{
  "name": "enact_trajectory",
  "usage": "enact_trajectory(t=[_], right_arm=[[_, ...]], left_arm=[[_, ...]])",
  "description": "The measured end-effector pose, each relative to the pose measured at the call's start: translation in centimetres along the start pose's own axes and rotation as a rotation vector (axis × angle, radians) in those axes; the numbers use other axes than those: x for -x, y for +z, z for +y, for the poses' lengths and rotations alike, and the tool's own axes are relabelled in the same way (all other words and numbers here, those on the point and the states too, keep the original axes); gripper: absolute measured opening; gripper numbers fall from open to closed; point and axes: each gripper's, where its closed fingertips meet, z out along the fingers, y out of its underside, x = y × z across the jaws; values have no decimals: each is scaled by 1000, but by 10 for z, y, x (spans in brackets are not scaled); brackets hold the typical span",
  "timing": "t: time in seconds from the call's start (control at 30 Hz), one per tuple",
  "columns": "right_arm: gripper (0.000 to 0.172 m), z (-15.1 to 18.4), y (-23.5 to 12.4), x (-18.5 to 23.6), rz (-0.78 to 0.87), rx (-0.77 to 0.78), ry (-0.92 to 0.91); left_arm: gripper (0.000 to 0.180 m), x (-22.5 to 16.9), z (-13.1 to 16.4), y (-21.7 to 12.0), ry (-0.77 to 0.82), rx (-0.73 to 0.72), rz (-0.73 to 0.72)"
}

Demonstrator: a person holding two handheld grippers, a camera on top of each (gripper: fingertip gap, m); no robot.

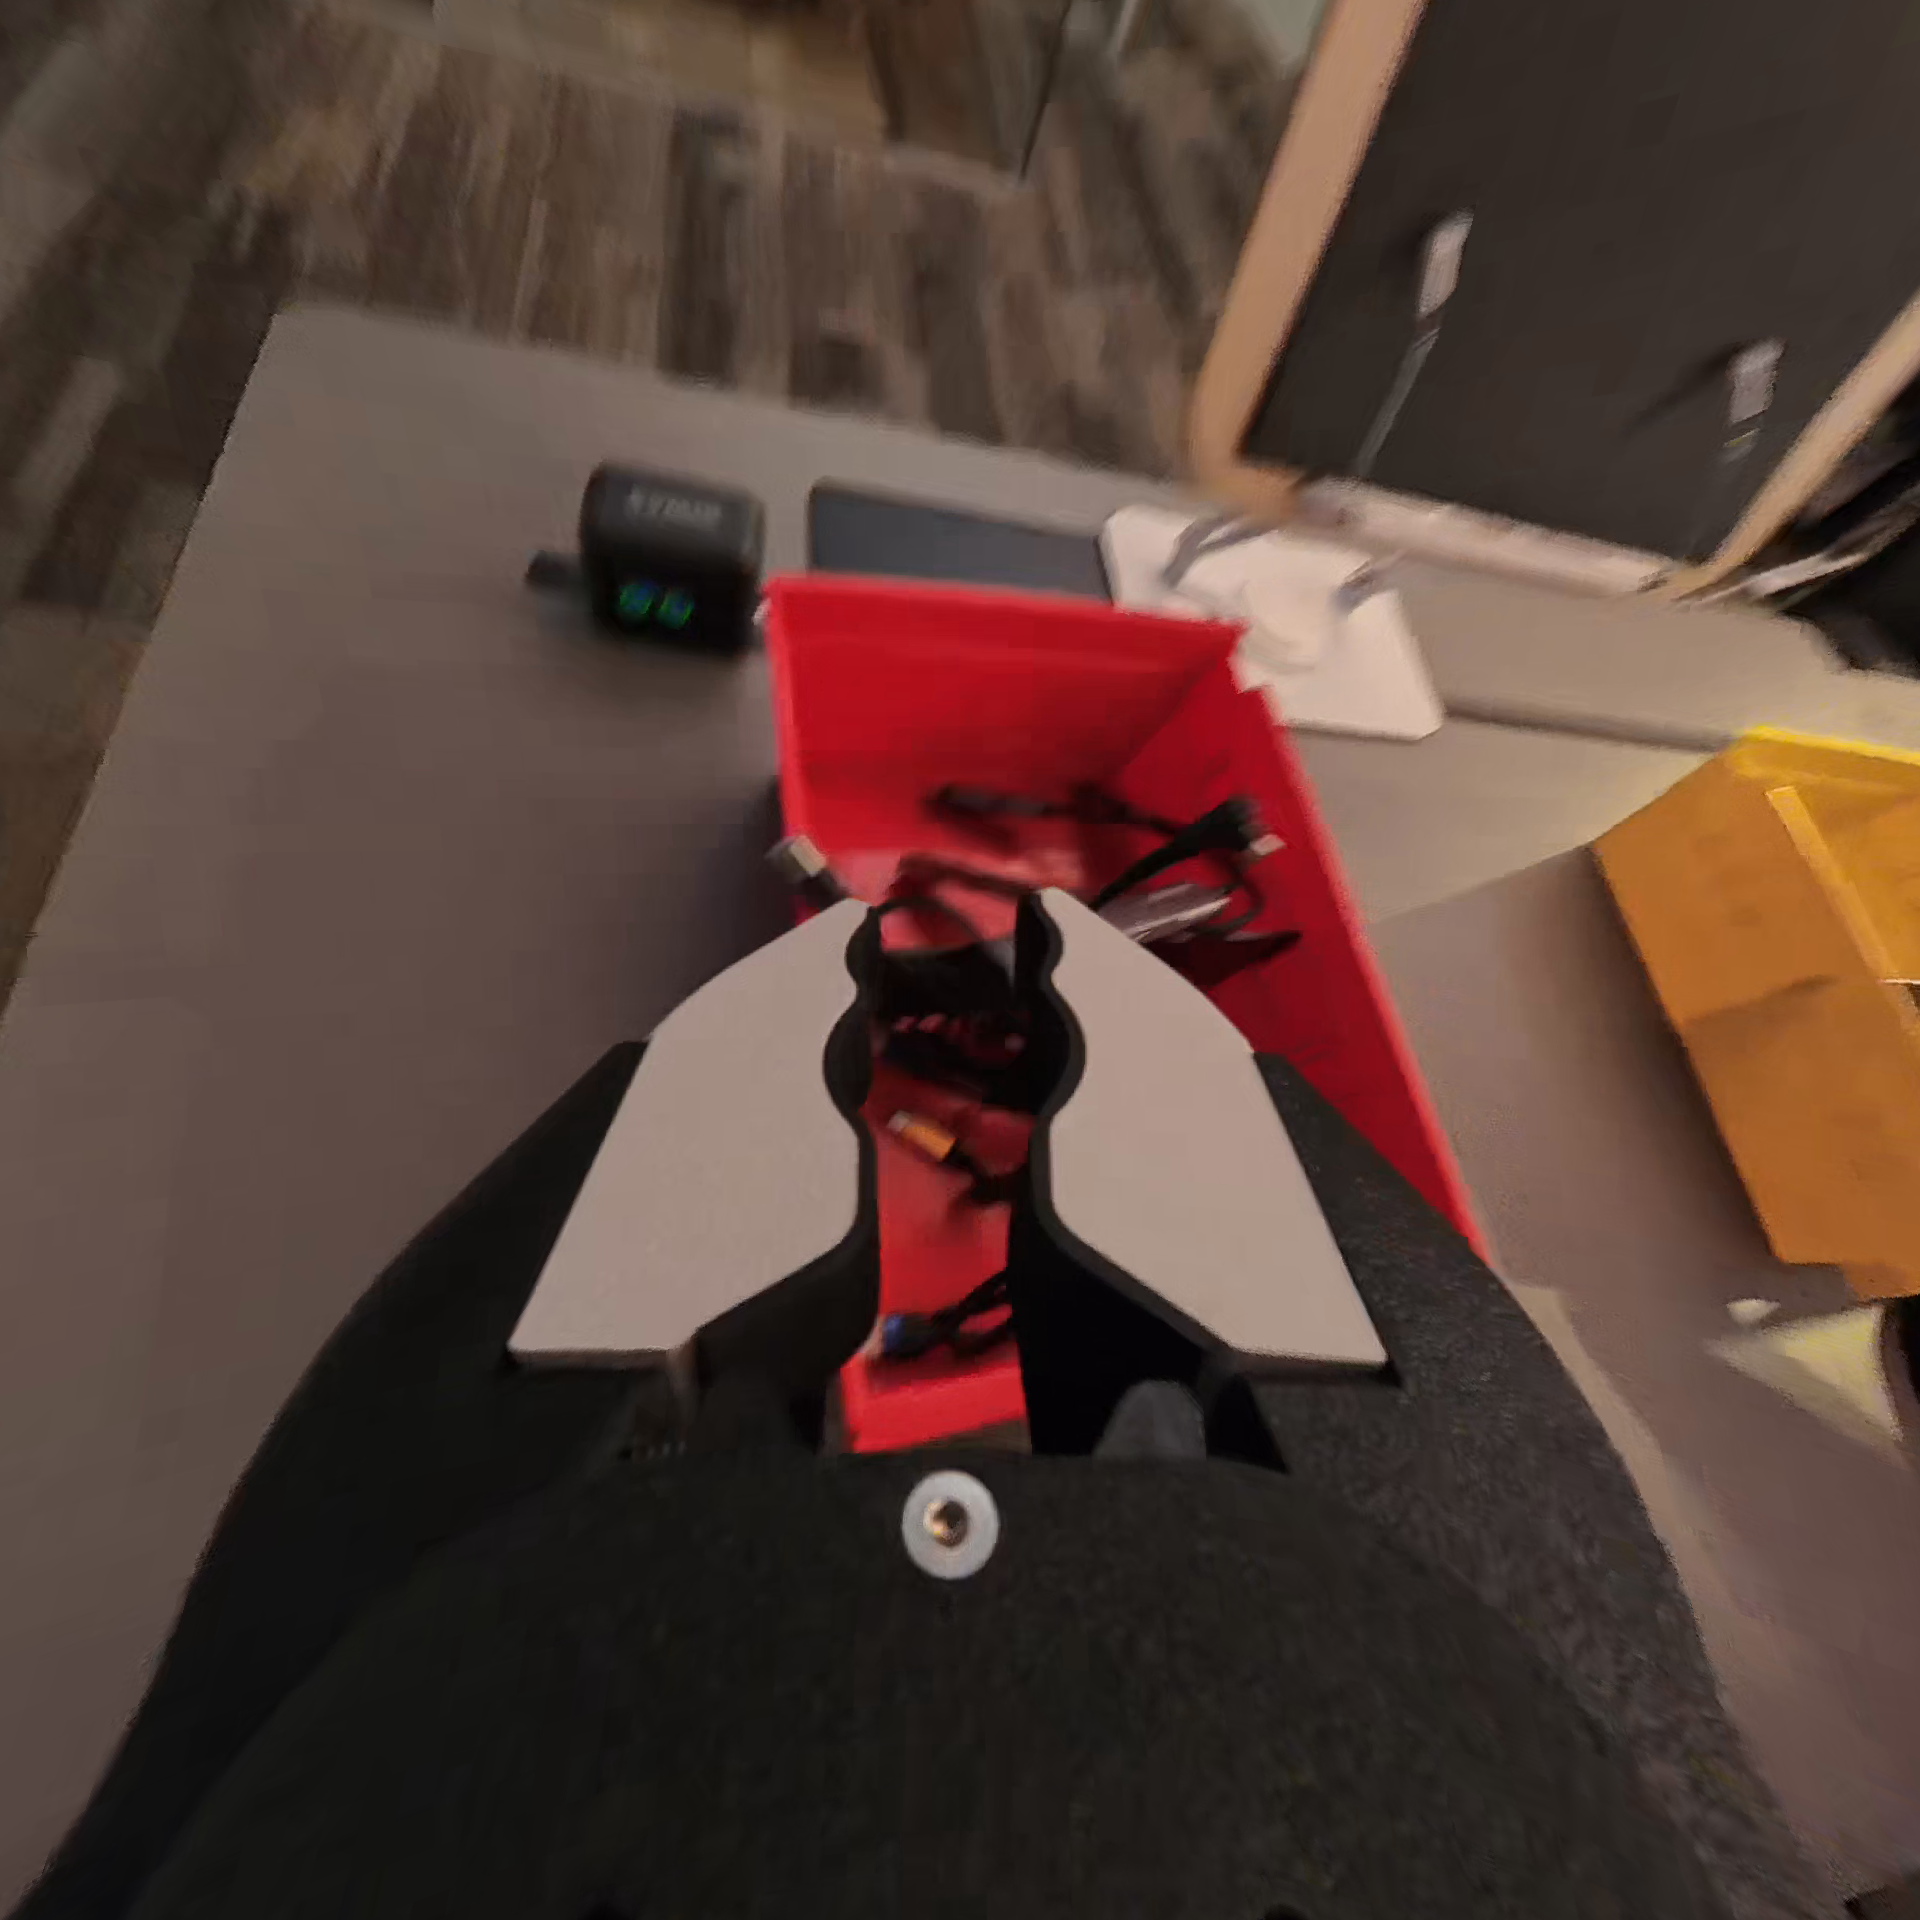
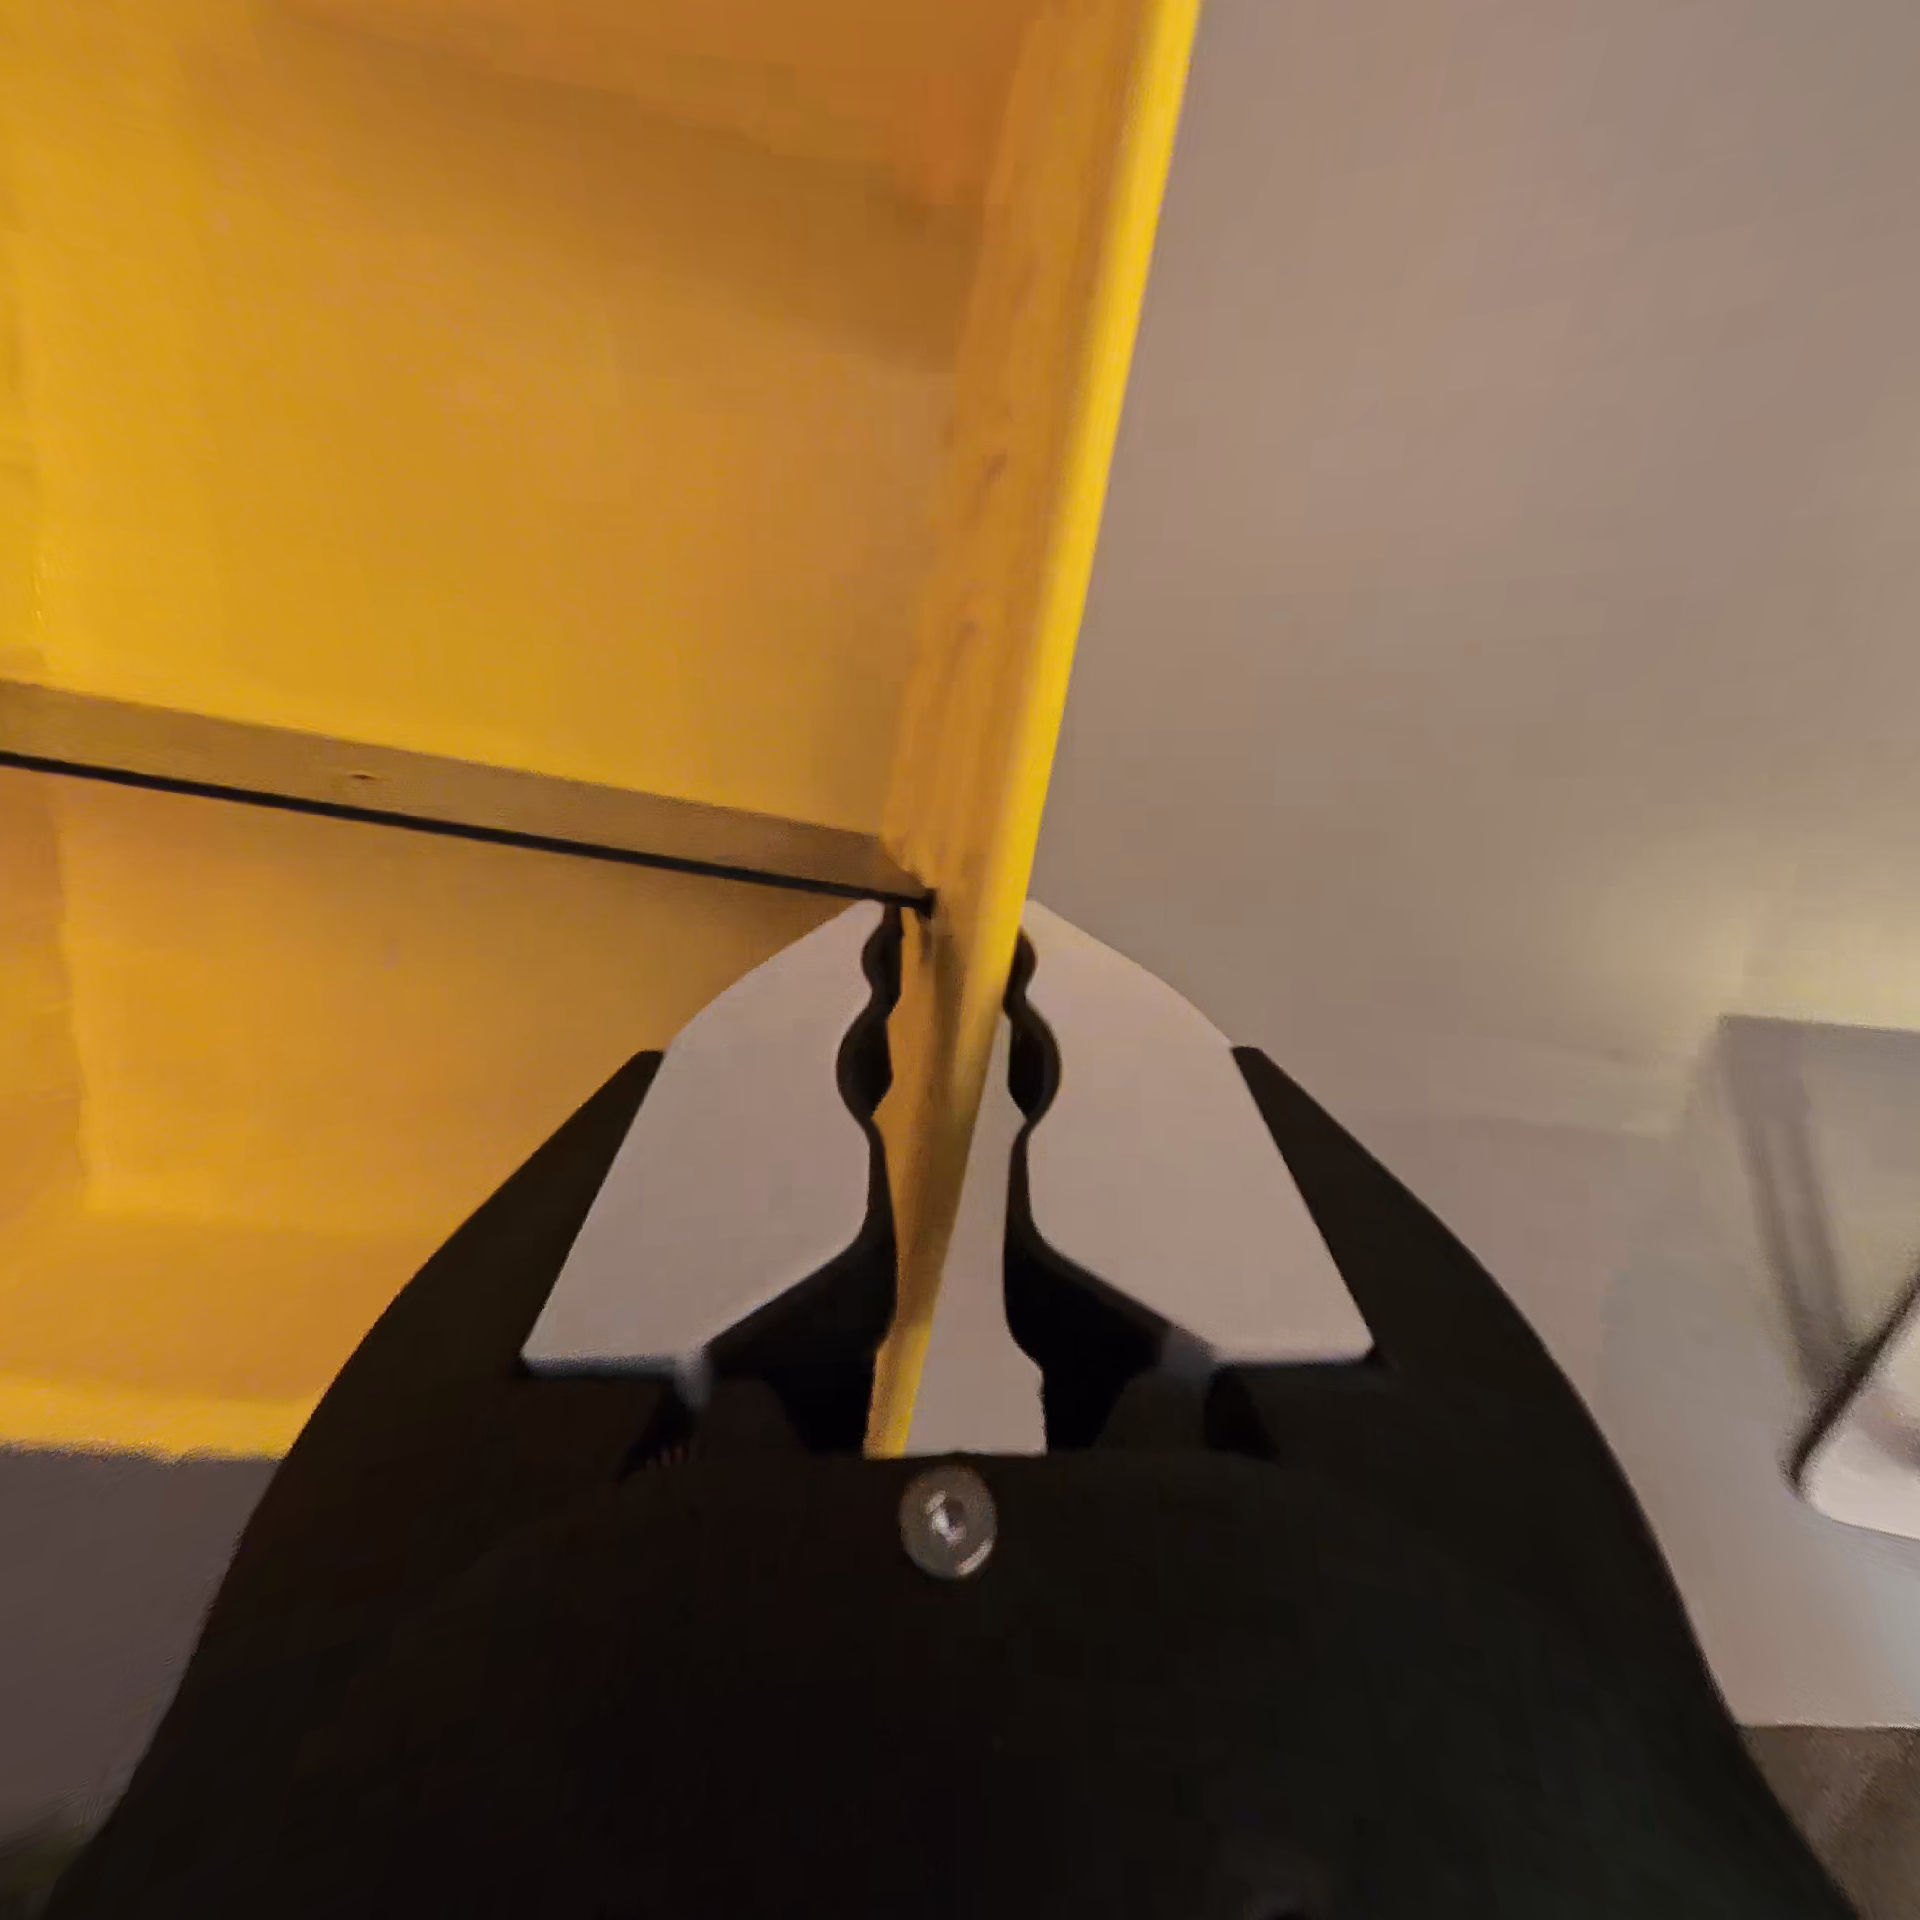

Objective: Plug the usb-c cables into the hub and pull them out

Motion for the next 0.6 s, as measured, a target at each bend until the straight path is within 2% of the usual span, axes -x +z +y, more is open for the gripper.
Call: enact_trajectory(t=[0.1,0.17,0.23,0.33,0.47,0.6], right_arm=[[23,-17,-23,-9,211,-202,-62],[25,-27,-35,-15,341,-359,-63],[34,-26,-41,-21,442,-420,-63],[46,-20,-50,-28,528,-450,-22],[45,-17,-76,-35,678,-480,-27],[46,-27,-104,-25,718,-567,-6]], left_arm=[[21,-52,-26,-4,78,-129,170],[21,-89,-31,0,166,-139,263],[21,-111,-28,6,256,-120,273],[26,-123,-25,16,332,-108,248],[26,-126,-17,25,285,-62,328],[24,-130,-9,35,280,-18,392]])
